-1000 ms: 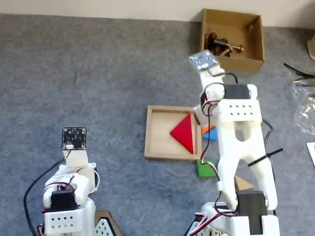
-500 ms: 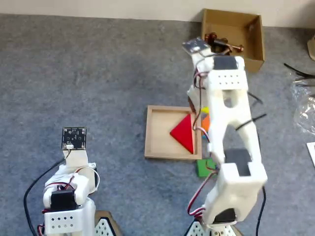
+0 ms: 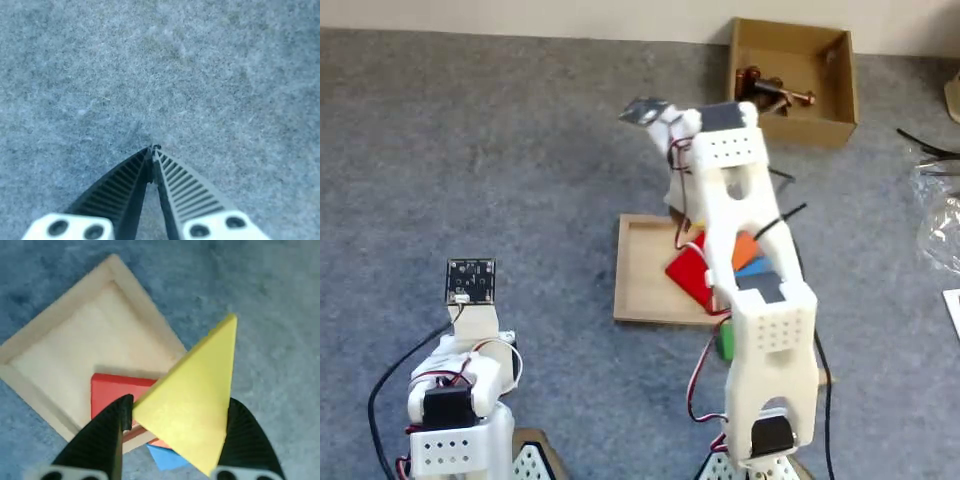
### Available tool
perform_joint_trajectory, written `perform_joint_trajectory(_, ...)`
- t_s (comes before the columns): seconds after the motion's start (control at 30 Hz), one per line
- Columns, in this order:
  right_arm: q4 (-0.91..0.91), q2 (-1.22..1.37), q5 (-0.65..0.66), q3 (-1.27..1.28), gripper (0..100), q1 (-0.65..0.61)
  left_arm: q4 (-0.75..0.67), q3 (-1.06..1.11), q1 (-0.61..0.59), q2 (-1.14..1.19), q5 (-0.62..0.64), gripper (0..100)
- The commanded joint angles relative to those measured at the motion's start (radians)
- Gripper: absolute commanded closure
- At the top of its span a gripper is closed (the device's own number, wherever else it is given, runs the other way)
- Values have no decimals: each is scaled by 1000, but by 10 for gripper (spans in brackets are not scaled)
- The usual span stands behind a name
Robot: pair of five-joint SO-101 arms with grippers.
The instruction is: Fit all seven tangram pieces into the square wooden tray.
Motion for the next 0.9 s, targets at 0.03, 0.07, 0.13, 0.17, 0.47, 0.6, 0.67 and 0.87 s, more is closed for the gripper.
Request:
perform_joint_trajectory(0.03, 12, 4, 124, -56, 875, -58, 8, 21, -8, 7, 2, 995)
perform_joint_trajectory(0.07, 12, 8, 140, -56, 875, -65, 8, 21, -8, 7, 2, 995)
perform_joint_trajectory(0.13, 12, 19, 181, -56, 875, -79, 8, 21, -8, 7, 2, 995)
perform_joint_trajectory(0.17, 12, 22, 209, -56, 875, -87, 8, 21, -8, 7, 2, 995)
perform_joint_trajectory(0.47, 12, 85, 256, -54, 875, -101, 8, 21, -8, 7, 2, 995)
perform_joint_trajectory(0.6, 12, 116, 258, -56, 875, -101, 8, 21, -8, 7, 2, 995)
perform_joint_trajectory(0.67, 12, 127, 258, -56, 875, -105, 8, 21, -8, 7, 2, 995)
perform_joint_trajectory(0.87, 13, 130, 290, -51, 875, -119, 8, 21, -8, 7, 2, 995)
